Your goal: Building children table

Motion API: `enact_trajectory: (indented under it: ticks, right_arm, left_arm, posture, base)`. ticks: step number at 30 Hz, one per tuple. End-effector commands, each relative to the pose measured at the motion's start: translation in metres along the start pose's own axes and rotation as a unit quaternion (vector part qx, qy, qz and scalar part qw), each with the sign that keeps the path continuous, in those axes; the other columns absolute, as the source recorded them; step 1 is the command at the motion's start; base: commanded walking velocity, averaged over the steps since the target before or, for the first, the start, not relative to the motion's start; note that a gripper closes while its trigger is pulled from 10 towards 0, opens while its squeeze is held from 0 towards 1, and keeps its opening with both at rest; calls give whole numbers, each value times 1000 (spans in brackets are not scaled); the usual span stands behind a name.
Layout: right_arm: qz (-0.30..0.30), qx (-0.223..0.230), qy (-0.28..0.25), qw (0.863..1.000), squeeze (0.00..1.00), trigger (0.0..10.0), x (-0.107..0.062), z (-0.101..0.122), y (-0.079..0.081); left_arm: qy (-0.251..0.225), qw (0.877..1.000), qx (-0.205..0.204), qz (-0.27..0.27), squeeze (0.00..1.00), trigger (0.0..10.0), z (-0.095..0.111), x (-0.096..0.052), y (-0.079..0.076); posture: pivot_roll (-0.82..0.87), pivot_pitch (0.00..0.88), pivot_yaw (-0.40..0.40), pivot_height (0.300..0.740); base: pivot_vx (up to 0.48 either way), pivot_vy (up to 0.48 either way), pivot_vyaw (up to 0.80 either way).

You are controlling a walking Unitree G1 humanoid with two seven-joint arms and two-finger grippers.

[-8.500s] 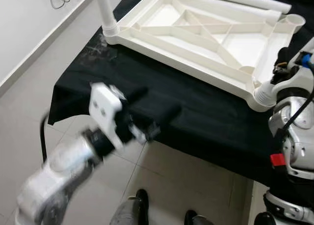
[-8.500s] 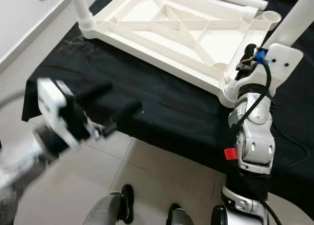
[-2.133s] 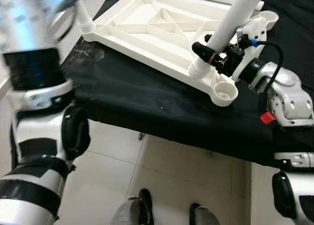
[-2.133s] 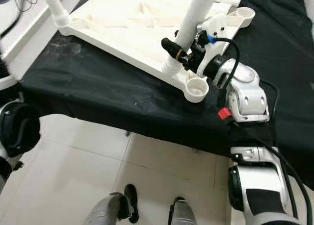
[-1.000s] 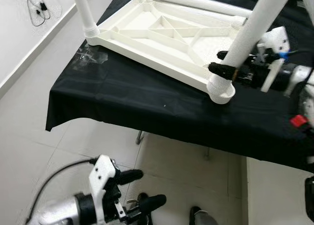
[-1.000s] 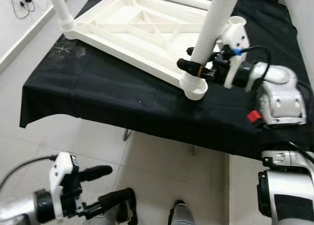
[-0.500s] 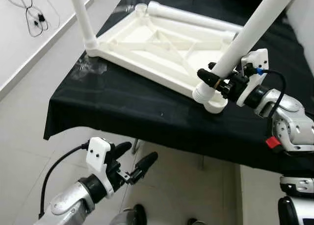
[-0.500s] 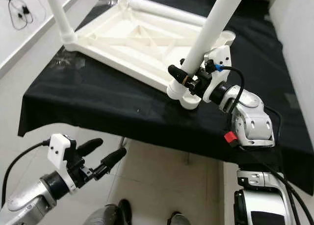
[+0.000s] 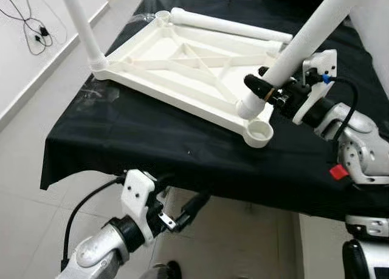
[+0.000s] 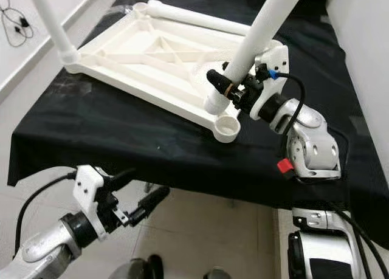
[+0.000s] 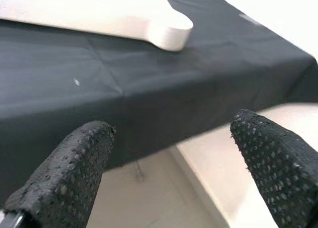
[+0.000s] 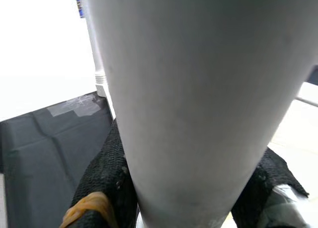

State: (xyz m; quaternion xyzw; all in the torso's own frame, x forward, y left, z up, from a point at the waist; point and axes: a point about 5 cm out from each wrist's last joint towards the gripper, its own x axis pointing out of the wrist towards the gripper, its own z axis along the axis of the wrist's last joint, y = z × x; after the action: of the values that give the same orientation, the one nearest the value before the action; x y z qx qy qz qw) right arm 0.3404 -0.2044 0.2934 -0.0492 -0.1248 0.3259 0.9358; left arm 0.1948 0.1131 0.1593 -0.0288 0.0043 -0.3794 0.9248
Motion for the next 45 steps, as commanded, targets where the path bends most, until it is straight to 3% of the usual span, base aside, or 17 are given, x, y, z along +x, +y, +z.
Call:
enact_trajectory:
  ticks: [1, 8, 14, 21, 25, 34, 41, 45]
  right_arm:
    - [25, -24, -7, 999, 0, 10000, 5, 11, 4]
    - [52, -54, 18, 997, 0, 10000, 13, 16, -4]
    - [48, -89, 57, 993, 0, 10000, 21, 15, -12]
    - [66, -85, 68, 992, 0, 10000, 27, 13, -13]
    - [66, -85, 61, 992, 0, 10000, 33, 21, -21]
    - [94, -93, 61, 989, 0, 10000, 37, 25, -24]
    - [177, -90, 83, 977, 0, 10000, 34, 27, -26]
    - [157, -81, 105, 979, 0, 10000, 33, 25, -34]
  left_arm:
    - [28, 1000, 4, -3, 0, 10000, -14, -6, -2]
    - [45, 999, 22, -12, 0, 10000, -29, -18, -12]
    - [26, 999, 18, 24, 0, 10000, -29, -21, -11]
    - [5, 998, 32, 52, 0, 10000, -23, -18, -3]
    - [-2, 997, 48, 60, 0, 10000, -22, -18, 0]
    - [-10, 995, 64, 72, 0, 10000, -20, -19, 0]
    - [-18, 994, 79, 73, 0, 10000, -16, -20, -3]
    - [-18, 994, 76, 74, 0, 10000, -15, -22, -5]
  posture:
    - [12, 222, 12, 740]
    - [11, 246, 13, 740]
    - [12, 255, 7, 740]
    - [10, 290, 10, 740]
    - [17, 298, 11, 740]
    - [25, 321, 10, 740]
    - [32, 364, 18, 740]
    - [36, 381, 20, 740]
  base:
    - [0, 0, 0]
    - [0, 0, 0]
    - [0, 0, 0]
    - [0, 0, 0]
    - [0, 0, 0]
    - [0, 0, 0]
    - [0, 0, 0]
    - [0, 0, 0]
